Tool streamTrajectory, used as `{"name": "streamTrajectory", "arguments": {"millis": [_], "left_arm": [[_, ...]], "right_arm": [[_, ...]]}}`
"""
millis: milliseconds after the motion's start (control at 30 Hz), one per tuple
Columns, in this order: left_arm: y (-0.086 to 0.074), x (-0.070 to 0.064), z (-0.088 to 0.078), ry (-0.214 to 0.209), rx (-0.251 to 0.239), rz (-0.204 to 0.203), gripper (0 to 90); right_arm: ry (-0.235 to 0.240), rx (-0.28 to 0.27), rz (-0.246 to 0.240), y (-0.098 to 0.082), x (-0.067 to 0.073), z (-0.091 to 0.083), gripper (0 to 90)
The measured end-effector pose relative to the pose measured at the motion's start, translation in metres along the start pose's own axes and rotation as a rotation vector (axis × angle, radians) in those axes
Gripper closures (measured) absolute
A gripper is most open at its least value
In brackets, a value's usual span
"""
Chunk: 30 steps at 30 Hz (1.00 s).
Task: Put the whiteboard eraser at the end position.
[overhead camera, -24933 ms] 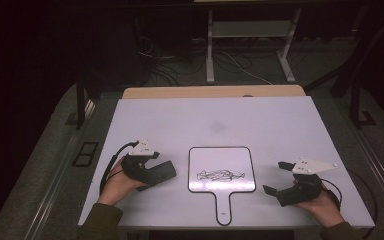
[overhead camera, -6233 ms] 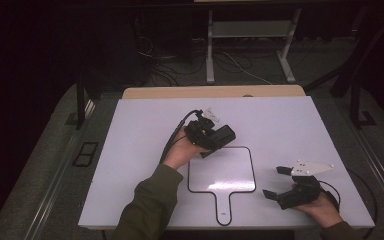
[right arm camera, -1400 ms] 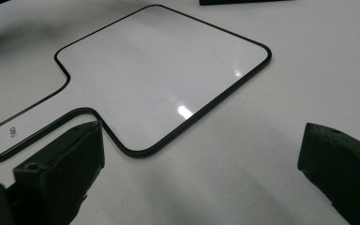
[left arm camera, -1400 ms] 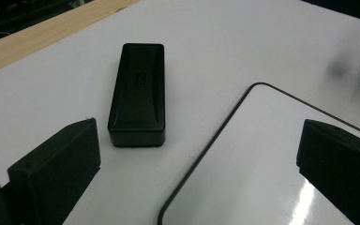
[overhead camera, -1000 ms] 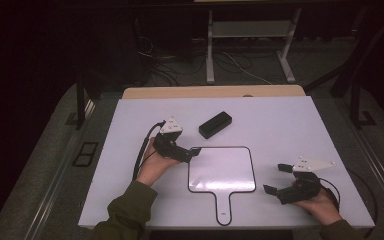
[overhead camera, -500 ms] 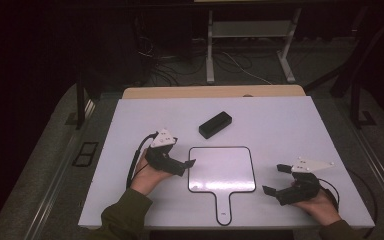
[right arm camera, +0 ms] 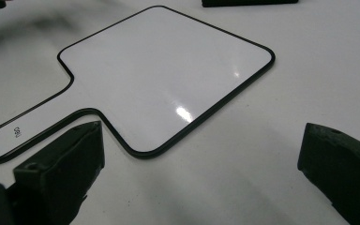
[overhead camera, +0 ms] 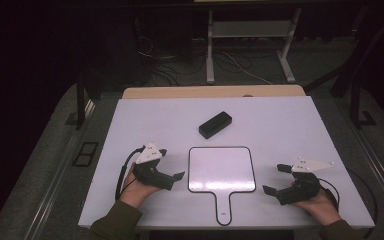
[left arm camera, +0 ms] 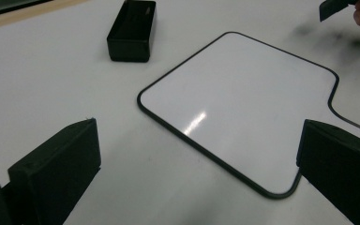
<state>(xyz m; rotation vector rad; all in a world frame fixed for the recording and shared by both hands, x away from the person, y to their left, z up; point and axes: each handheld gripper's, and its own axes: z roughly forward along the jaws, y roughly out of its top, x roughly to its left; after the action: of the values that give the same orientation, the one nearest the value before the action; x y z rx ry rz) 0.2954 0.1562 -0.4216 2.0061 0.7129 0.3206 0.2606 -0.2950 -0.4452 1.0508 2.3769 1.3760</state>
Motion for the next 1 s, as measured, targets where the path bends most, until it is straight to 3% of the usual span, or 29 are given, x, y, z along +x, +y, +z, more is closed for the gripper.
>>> {"name": "streamTrajectory", "arguments": {"millis": [267,633,1000], "left_arm": [[-0.014,-0.005,-0.011,-0.002,-0.019,-0.022,0.0],[-0.027,-0.008,-0.013,-0.012,0.007,-0.049,0.0],[-0.027,-0.01,-0.011,-0.011,0.026,-0.039,0.0]], "right_arm": [[0.0,0.0,0.0,0.0,0.0,0.0,0.0],[-0.003,0.002,0.005,0.0,0.0,0.0,0.0],[-0.006,0.003,0.0,-0.001,0.0,0.0,0.0]]}}
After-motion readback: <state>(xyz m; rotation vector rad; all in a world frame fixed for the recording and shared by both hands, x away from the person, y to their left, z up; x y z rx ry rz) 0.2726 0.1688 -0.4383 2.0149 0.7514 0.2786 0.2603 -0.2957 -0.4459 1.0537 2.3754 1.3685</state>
